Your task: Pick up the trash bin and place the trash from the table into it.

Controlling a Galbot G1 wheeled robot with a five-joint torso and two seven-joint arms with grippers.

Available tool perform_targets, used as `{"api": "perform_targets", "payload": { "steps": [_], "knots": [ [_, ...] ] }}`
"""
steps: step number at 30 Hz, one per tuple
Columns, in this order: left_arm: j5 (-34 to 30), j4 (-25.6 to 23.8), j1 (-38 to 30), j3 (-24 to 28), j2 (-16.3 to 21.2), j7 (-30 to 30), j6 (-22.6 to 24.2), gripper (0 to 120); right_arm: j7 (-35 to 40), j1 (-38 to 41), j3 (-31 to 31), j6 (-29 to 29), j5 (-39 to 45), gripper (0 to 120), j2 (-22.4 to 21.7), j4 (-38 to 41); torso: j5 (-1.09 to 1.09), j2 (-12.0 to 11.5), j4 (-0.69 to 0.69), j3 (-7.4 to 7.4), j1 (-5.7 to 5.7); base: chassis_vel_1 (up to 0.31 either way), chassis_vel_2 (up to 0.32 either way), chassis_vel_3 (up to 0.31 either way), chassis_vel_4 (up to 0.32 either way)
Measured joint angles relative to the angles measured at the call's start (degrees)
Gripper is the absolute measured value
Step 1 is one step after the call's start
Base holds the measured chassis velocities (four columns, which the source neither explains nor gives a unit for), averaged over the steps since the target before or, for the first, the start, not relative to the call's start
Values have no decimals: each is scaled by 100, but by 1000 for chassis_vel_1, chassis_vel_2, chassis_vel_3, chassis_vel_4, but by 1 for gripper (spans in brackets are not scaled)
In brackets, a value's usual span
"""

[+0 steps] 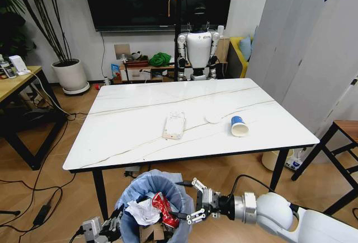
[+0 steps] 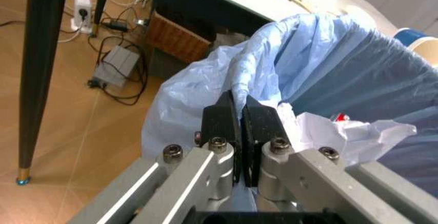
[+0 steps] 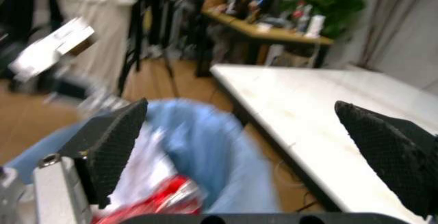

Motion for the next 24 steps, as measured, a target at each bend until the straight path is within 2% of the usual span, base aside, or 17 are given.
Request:
{"api": "perform_targets", "payload": {
  "steps": [5,8,13,24],
  "knots": [
    [-9,-24,88,-101,21,1,-3,0,590,435,135,-259,644,100,633,-411,1,0,2,0,0,0,0,0,0],
    [-30,-67,130,-162,29,1,-3,0,809,565,113,-374,861,100,840,-588,-1,0,1,0,0,0,0,0,0],
    [-42,-159,254,-280,40,1,-4,0,1234,859,71,-626,1131,100,1419,-1314,1,0,1,1,0,0,0,0,0],
    [-93,-193,202,-293,97,-30,31,0,2181,1113,141,-1445,1397,100,1807,-2023,0,-1,0,1,1,0,0,0,0]
  ]
}}
